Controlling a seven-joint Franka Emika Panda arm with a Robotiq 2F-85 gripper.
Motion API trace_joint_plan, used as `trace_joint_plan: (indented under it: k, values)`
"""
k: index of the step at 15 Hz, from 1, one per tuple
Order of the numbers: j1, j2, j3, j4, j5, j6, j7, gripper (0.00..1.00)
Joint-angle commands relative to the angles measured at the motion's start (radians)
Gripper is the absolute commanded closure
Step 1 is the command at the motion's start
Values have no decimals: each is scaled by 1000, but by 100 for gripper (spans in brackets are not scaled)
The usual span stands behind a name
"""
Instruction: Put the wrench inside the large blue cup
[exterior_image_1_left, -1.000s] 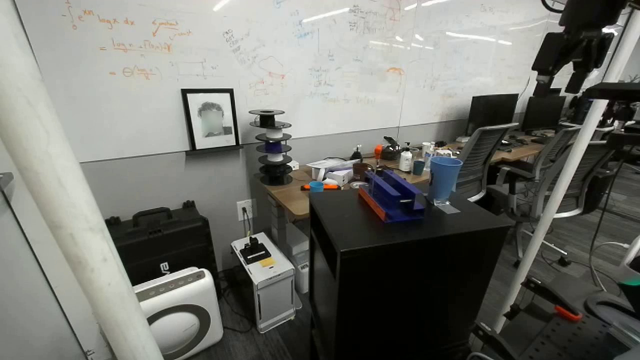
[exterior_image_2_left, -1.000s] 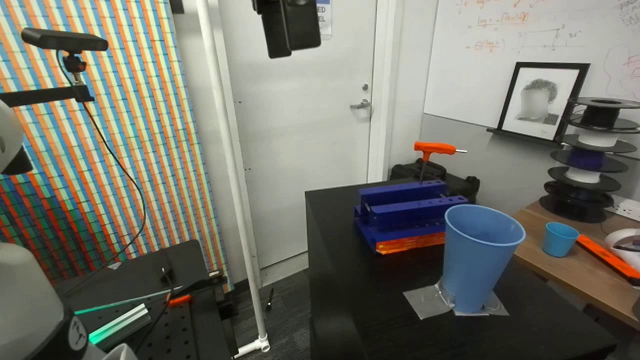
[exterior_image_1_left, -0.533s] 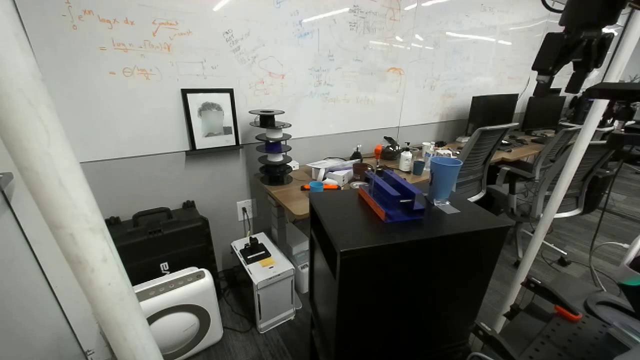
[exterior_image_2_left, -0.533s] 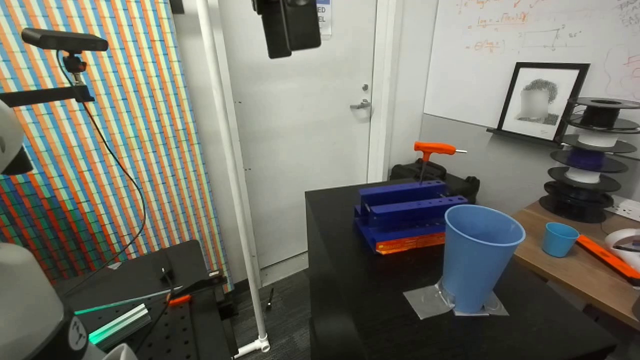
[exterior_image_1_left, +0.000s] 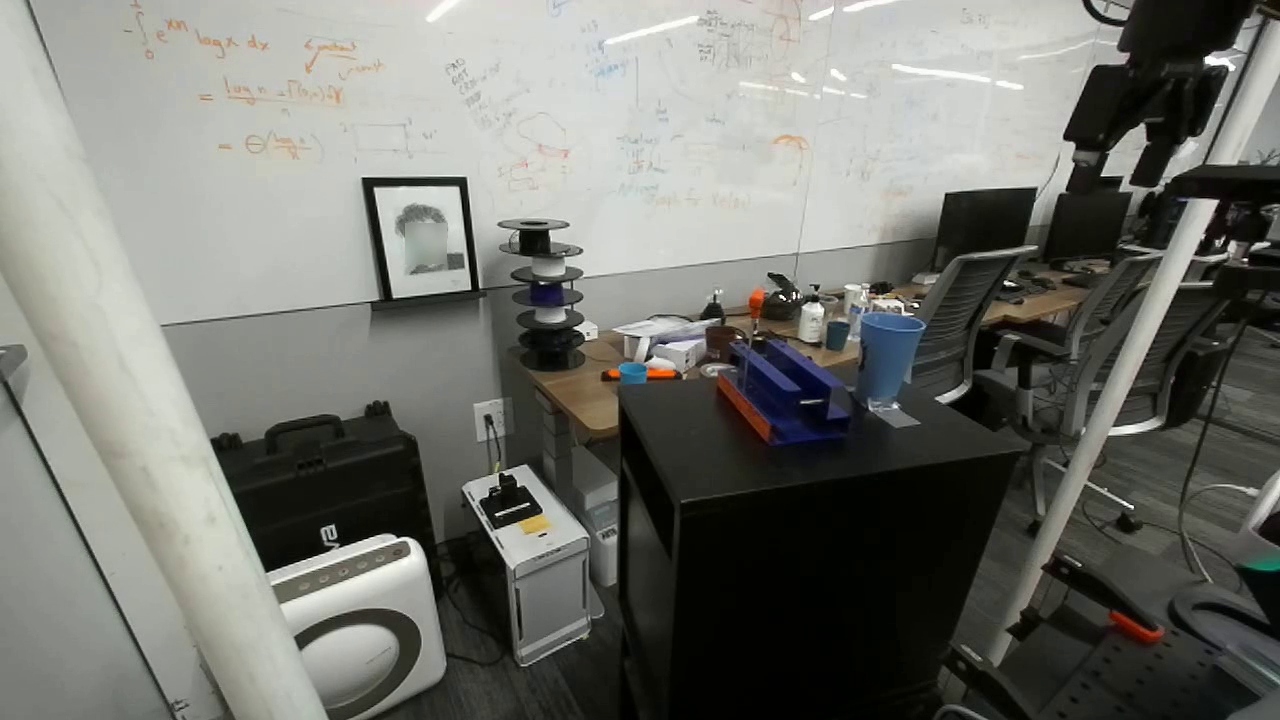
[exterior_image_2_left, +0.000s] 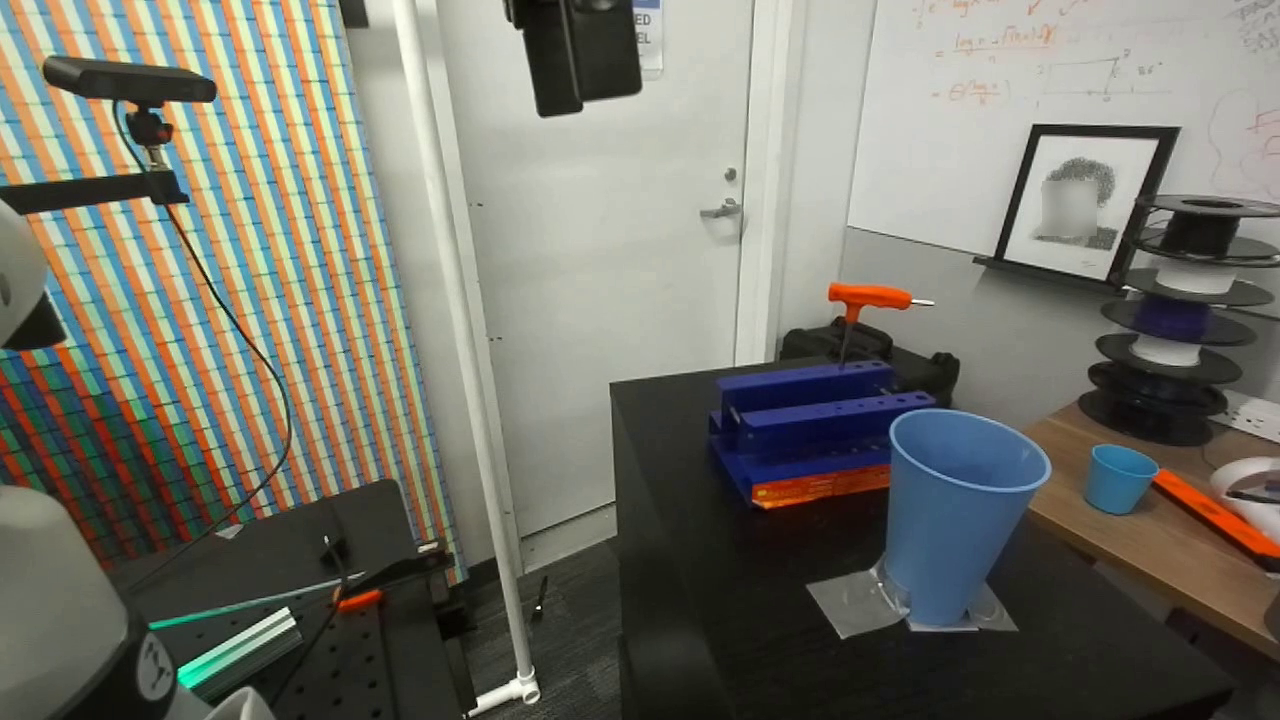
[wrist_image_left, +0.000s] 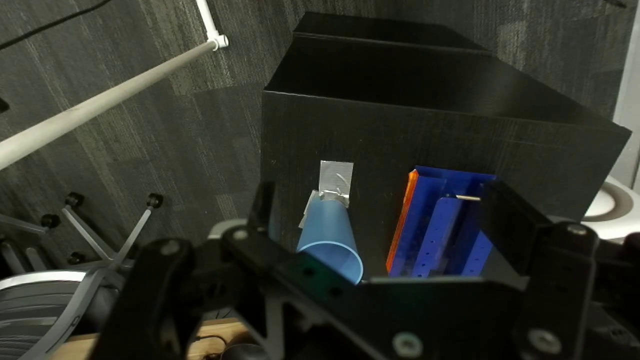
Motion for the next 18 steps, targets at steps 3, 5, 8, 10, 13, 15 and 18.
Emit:
trace_joint_plan:
  k: [3, 5, 8, 10, 13, 15, 18]
  values:
    - [-11, 12, 34, -14, -14, 110, 93, 0]
    - [-11, 40, 65, -12, 10, 240, 187, 0]
    - [-32, 142, 128, 19, 11, 444, 339, 0]
    - [-54, 231, 168, 45, 14, 581, 454, 0]
    - [-104, 323, 229, 52, 3, 776, 616, 0]
    - [-141, 402, 264, 68, -6, 895, 723, 0]
    - [-148, 535, 283, 128, -2, 953, 805, 0]
